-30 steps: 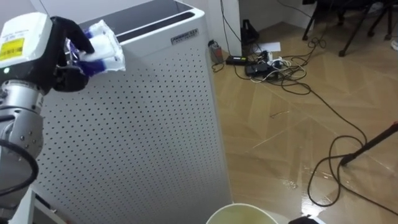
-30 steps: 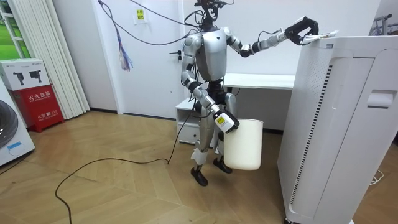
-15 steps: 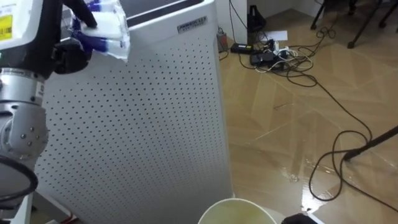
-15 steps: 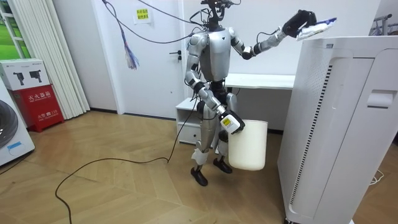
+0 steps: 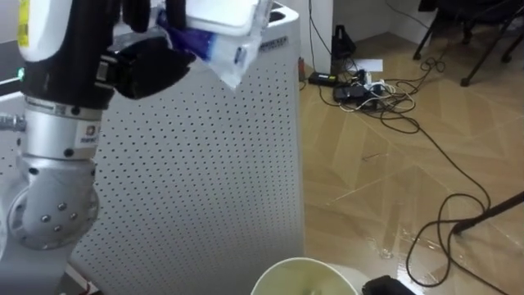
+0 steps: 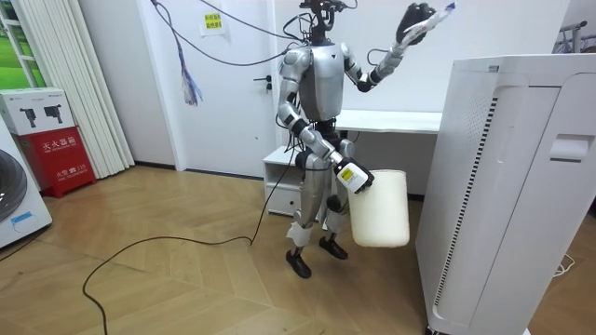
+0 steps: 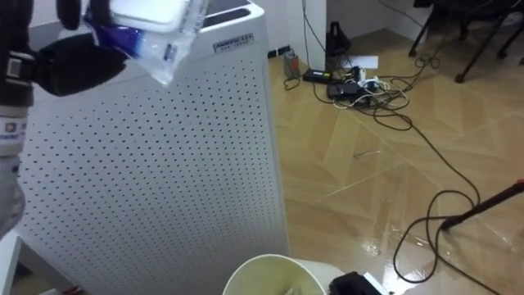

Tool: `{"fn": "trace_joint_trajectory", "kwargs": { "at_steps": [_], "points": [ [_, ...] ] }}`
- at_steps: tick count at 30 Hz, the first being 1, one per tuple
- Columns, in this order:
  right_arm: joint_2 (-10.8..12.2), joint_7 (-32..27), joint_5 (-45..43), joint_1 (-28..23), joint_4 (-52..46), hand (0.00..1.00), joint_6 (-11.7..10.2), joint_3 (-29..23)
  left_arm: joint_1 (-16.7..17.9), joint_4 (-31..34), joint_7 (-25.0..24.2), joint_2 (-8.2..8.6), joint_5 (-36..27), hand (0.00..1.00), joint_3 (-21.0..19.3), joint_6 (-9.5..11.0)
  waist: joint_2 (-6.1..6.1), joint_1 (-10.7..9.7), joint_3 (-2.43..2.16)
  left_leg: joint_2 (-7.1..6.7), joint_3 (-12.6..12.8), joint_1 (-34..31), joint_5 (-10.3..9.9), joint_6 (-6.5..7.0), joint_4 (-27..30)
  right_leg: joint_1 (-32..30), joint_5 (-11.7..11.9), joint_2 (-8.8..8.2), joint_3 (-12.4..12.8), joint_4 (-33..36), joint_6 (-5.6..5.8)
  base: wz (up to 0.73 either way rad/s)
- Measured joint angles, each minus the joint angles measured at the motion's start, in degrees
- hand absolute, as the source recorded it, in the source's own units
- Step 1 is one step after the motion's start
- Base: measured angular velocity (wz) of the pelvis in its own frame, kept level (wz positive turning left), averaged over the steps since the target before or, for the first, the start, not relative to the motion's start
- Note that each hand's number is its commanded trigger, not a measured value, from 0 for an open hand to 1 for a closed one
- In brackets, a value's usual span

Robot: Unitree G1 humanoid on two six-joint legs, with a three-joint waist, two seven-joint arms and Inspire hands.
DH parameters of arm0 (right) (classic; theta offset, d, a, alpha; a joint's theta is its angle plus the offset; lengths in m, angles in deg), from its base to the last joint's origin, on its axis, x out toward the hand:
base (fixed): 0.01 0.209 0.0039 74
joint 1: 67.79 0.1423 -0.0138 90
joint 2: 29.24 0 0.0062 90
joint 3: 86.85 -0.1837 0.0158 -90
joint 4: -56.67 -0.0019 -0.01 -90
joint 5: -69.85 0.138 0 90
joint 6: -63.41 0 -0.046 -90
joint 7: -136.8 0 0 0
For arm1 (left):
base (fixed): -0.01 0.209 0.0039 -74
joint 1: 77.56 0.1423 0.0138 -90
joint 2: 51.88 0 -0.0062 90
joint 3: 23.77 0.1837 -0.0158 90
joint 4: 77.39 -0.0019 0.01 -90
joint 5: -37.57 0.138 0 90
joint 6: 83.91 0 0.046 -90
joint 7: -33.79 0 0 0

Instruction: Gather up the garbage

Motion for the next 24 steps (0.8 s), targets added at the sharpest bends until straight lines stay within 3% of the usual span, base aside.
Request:
{"fn": "trace_joint_trajectory", "kwargs": {
  "at_steps": [6, 9, 13, 18, 21, 24],
  "points": [
    [0.00, -0.08, 0.86, 0.00, -0.11, 1.00, -0.04, 0.74, 4.23, 1.54, -2.38, 0.06, -1.89, 1.00, 1.15, 3.55, 0.34, 0.67, -0.06, -0.07, 0.06, -0.15, 0.36, 0.12, 0.06, -0.08, 0.00, -0.03, 0.03, 0.13, 0.01, -0.01],
    [0.05, -0.07, 1.19, 0.06, -0.12, 1.00, -0.21, 1.16, 6.33, 1.33, -4.71, 0.91, -1.82, 1.00, 2.64, 3.50, 0.08, 0.68, 0.10, -0.10, -0.36, -1.11, 0.75, 0.09, 0.21, -0.84, 0.00, -0.07, -0.64, 0.37, 0.00, 0.11],
    [-0.21, 0.22, 1.04, 1.74, -0.10, 1.00, -0.55, 2.92, 6.60, -1.01, -7.48, 1.37, -1.88, 1.00, 6.57, 4.02, -0.23, 0.61, 0.38, -0.22, -1.12, -3.19, 1.32, 0.15, 0.62, -2.86, 0.00, -0.24, -1.57, 1.26, -0.01, 0.13],
    [0.64, 1.72, 1.24, 8.02, 4.61, 1.00, -0.85, 4.93, 10.61, -8.25, -13.83, 2.46, -1.73, 1.00, 12.16, 2.89, -0.80, -0.82, 0.83, -0.07, -1.34, -6.42, 1.41, 0.19, 1.65, -5.86, 0.02, -0.30, -1.99, 2.34, -0.05, 0.04],
    [0.61, 1.87, 1.38, 9.92, 6.11, 1.00, -1.59, 5.06, 10.61, -10.45, -17.48, 2.74, -1.73, 1.00, 13.69, 2.15, -1.01, -1.12, 0.95, 0.09, -1.61, -9.07, 1.63, 0.35, 2.38, -8.35, 0.02, -0.40, -2.15, 2.83, -0.05, 0.07],
    [0.85, 2.01, 1.27, 13.44, 9.17, 1.00, -2.08, 5.09, 10.59, -18.23, -21.05, 4.77, -3.28, 1.00, 14.77, 2.15, -1.30, -2.50, 1.16, -0.18, -1.67, -10.52, 1.81, 0.60, 2.73, -9.65, 0.02, -0.83, -2.82, 3.26, -0.04, 0.06]
  ]
}}
